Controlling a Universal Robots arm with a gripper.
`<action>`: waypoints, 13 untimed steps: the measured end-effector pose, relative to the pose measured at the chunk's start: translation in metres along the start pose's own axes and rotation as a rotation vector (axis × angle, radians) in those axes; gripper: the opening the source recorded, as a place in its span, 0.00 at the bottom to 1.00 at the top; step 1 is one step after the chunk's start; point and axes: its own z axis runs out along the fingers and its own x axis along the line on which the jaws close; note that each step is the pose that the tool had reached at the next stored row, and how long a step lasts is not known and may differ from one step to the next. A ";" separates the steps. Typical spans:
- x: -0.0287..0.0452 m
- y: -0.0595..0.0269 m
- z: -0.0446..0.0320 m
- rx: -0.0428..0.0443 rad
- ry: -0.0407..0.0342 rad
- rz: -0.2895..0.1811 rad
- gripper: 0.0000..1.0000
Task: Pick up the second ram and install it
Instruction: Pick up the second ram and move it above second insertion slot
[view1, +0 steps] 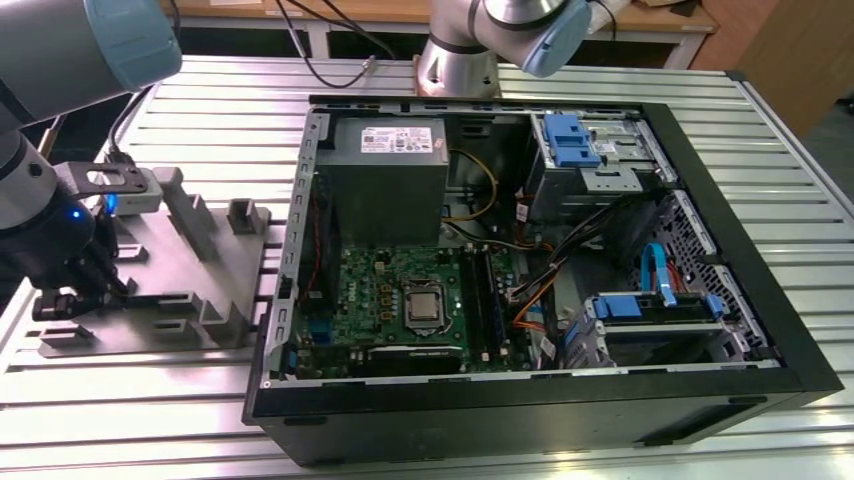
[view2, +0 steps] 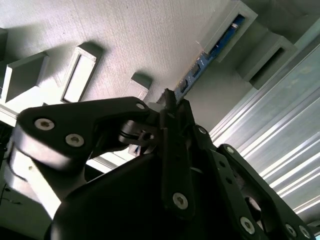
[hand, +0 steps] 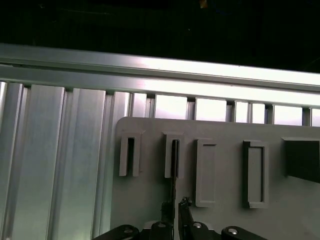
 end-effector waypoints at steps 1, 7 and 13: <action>0.0000 0.0000 0.0000 0.0000 0.0000 0.000 0.18; 0.0000 0.0000 0.0000 0.0000 0.0000 -0.001 0.18; 0.0016 0.0001 -0.0001 0.0000 0.0000 -0.001 0.18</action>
